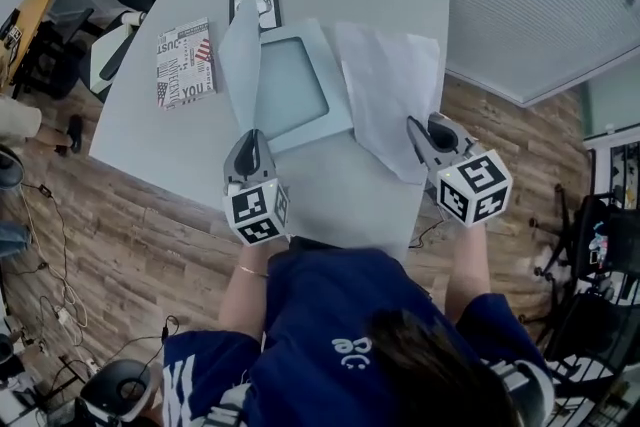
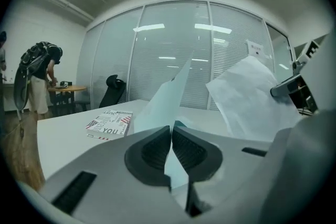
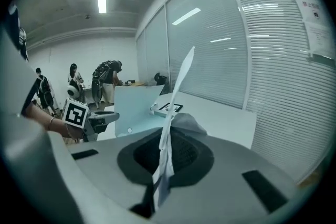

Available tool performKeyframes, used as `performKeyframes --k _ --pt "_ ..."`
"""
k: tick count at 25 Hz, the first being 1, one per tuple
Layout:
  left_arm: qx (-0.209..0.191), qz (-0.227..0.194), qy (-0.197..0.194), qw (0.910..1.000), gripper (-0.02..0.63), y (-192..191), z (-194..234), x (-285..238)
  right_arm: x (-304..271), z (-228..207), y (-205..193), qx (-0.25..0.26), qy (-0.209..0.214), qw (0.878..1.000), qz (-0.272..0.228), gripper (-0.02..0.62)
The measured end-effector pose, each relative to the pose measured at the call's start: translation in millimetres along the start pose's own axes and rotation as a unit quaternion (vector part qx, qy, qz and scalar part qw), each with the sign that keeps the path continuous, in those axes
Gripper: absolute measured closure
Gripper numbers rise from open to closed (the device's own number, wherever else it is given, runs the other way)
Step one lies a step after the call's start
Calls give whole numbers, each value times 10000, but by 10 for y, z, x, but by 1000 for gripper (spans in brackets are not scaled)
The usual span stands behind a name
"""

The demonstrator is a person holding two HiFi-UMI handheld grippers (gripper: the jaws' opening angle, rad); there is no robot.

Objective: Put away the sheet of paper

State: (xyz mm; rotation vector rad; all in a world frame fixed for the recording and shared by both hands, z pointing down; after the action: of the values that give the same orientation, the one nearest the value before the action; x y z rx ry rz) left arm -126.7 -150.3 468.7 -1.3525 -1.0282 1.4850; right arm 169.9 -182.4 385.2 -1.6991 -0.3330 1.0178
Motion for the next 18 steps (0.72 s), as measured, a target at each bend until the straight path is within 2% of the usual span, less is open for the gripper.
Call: performKeyframes --k 5,8,10,12,14,16,18 --pt "691 -125 227 9973 591 -15 201 97 -222 169 361 563 640 9964 -6 586" --pt "1002 -154 346 9942 591 -55 341 137 -356 376 661 835 1304 9877 -197 586" --pt "1245 -187 443 9910 591 -92 431 186 -382 518 865 885 1896 9770 -406 586" --pt "1485 -234 552 9871 591 -120 522 235 -444 610 994 689 2577 9625 -496 586" --pt "1710 -281 640 9828 591 -133 622 258 -693 602 1002 178 3079 9505 -371 586" --pt "1853 -286 709 9797 591 -150 714 279 -1106 550 886 -456 3183 9469 -18 586" --pt "1923 -264 754 9781 591 -176 774 301 -1492 582 706 -872 3189 9427 437 586"
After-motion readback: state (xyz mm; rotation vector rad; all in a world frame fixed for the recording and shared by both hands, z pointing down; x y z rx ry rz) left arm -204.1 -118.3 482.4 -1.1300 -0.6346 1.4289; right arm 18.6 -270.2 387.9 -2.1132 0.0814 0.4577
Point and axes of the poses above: the fingertips, and each gripper's own axes: x backward along the fingers, z to its left, y out of its top, the point moved 5 cm from there along x, backward along the fingers, and after that the axes turned 2 degrees about -x, right-handed, at the moved point
